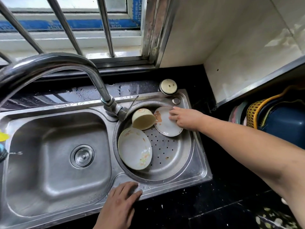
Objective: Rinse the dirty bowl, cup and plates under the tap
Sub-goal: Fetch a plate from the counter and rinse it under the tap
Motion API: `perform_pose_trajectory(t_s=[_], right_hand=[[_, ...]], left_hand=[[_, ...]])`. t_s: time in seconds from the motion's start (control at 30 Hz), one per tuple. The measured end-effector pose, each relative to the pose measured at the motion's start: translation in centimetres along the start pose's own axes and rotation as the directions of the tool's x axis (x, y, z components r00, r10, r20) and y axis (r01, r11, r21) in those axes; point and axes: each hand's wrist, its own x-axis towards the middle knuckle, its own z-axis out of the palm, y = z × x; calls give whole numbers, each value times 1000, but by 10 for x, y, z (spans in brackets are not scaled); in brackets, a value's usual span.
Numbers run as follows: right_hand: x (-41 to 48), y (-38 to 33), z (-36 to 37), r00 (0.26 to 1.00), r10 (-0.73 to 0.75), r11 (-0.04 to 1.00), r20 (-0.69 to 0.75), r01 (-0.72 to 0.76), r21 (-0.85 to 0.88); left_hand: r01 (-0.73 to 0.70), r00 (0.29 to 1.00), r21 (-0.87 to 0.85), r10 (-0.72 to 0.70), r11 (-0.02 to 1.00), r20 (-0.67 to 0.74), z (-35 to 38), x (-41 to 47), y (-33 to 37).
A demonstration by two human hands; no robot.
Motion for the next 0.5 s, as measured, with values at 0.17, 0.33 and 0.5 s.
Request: perform_pose_trajectory(t_s=[0.17, 0.33, 0.5], right_hand=[[-5, -10, 5, 999, 41, 999, -29, -41, 1], [-9, -25, 7, 994, 111, 994, -22, -111, 16], [-15, -41, 14, 985, 174, 985, -14, -174, 23]], left_hand=[[18, 1000, 5, -18, 1000, 2, -3, 0, 4], [13, 999, 25, -14, 1000, 33, -11, 3, 9], [23, 997, 82, -28, 996, 69, -17, 2, 13]])
